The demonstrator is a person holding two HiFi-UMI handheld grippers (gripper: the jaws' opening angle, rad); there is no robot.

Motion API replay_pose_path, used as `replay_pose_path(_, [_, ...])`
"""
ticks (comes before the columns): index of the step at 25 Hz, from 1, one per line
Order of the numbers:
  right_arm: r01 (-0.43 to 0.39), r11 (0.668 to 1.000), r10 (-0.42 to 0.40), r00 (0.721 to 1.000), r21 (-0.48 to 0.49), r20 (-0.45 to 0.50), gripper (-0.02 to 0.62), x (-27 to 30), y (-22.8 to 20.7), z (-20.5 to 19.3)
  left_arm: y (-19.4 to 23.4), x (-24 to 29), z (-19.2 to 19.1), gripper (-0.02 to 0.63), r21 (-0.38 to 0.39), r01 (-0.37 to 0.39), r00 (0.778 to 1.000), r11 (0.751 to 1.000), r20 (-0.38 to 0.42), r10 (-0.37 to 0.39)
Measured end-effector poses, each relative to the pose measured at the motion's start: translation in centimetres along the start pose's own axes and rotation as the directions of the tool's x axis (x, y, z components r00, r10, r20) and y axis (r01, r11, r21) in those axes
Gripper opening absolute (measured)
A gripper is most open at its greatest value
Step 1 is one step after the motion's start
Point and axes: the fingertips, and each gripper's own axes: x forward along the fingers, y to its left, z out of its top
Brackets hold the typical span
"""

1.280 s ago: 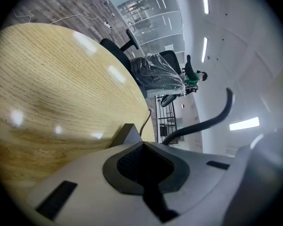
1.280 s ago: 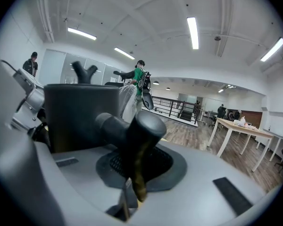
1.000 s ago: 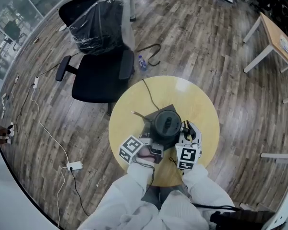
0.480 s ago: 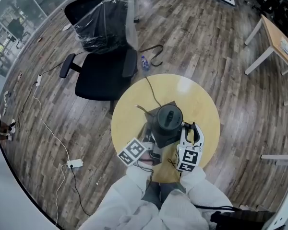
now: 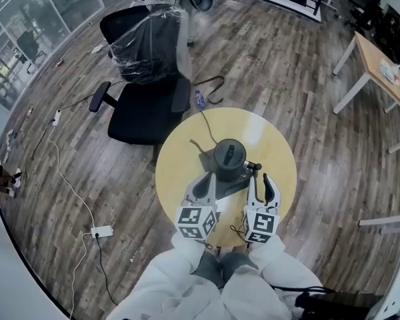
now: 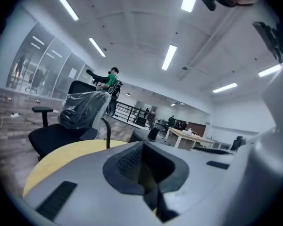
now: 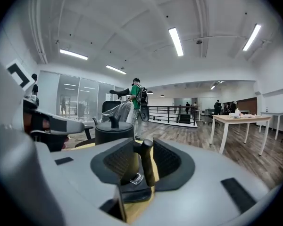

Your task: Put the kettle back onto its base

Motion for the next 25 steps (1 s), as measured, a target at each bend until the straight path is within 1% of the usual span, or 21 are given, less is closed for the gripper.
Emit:
replay_pose_path(2, [-0.026, 0.999, 0.026, 1.0, -0.019, -0.001, 0.135, -1.0, 0.4, 0.8, -1.2, -0.9, 0.4, 0.0, 0.044, 0.002, 1.0, 0.999, 0.001, -0.002])
replay_pose_path(3, [-0.043, 0.999, 0.043, 0.999, -0.032, 0.0, 0.12, -1.5, 0.6, 1.2, -1.7, -1.5, 0.6, 0.0, 0.055, -0.003, 1.0, 0.998, 0.002, 0.002])
replay_pose_path(5, [-0.081, 0.995, 0.082, 0.997, -0.06, 0.011, 0.024, -2.9, 1.3, 2.2, -2.8, -2.9, 1.0, 0.0, 0.09, -0.02, 1.0, 0.996, 0.012, 0.019])
replay_pose_path(6, [-0.101, 0.992, 0.103, 0.994, -0.069, 0.02, 0.014, -3.5, 1.7, 2.7, -3.3, -3.7, 1.2, 0.0, 0.114, -0.03, 0.999, 0.993, 0.023, 0.028])
replay_pose_path(9, [-0.143, 0.988, 0.146, 0.988, -0.063, 0.045, 0.012, -5.1, 2.7, 4.0, -4.6, -5.9, 1.9, 0.0, 0.165, -0.064, 0.997, 0.984, 0.062, 0.054])
replay_pose_path(16, [-0.197, 0.979, 0.201, 0.977, -0.057, 0.065, 0.012, -8.4, 3.1, 4.6, -7.3, -8.8, 1.0, 0.0, 0.153, -0.078, 0.996, 0.985, 0.051, 0.071])
replay_pose_path(18, [-0.193, 0.98, 0.197, 0.977, -0.053, 0.084, 0.012, -9.3, 2.8, 5.0, -8.1, -9.5, 1.2, 0.0, 0.158, -0.073, 0.996, 0.985, 0.062, 0.063])
replay_pose_path(21, [-0.168, 0.985, 0.171, 0.981, -0.047, 0.087, 0.012, -10.7, 2.3, 5.2, -9.4, -10.6, 1.7, 0.0, 0.192, -0.049, 0.997, 0.98, 0.07, 0.036])
replay_pose_path(25, [-0.145, 0.988, 0.149, 0.983, -0.048, 0.104, 0.012, -14.1, 3.1, 5.6, -10.7, -13.3, 1.6, 0.001, 0.217, -0.022, 0.997, 0.976, 0.081, 0.005])
